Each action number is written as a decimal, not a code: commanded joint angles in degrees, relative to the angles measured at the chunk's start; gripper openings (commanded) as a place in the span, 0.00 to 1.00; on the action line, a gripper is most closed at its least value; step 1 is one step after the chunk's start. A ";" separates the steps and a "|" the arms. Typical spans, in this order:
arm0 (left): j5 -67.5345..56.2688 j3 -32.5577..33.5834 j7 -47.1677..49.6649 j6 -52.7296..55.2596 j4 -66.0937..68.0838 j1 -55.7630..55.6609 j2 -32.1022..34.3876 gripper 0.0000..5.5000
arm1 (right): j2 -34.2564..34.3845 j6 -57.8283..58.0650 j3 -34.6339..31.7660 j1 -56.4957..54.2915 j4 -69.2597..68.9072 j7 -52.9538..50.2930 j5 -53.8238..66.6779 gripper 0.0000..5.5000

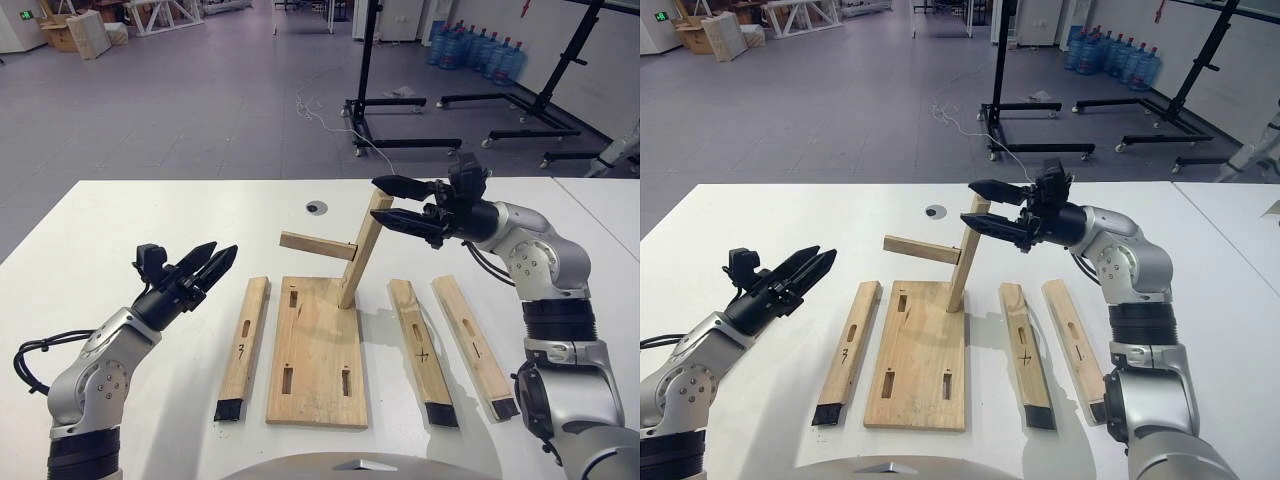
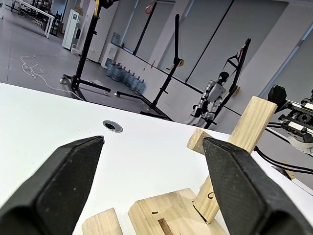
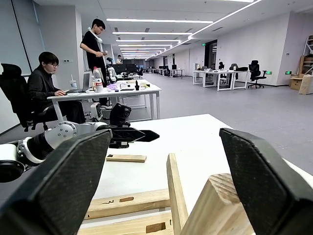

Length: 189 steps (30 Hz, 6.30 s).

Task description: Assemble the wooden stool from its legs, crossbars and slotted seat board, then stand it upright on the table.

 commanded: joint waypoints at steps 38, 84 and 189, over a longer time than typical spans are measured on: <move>17.43 -18.31 9.59 -9.93 -18.22 19.33 -8.21 0.67 | -1.87 17.10 -9.45 42.82 -34.92 -57.81 -16.06 0.74; 10.82 -12.42 1.59 -8.70 -11.90 5.03 -1.21 0.67 | 8.27 10.89 -17.46 20.84 -19.71 -25.68 29.20 0.37; -1.70 -19.32 -14.45 -10.72 -15.17 11.99 0.03 0.37 | 1.92 11.02 17.39 4.42 -10.85 4.22 -0.27 0.50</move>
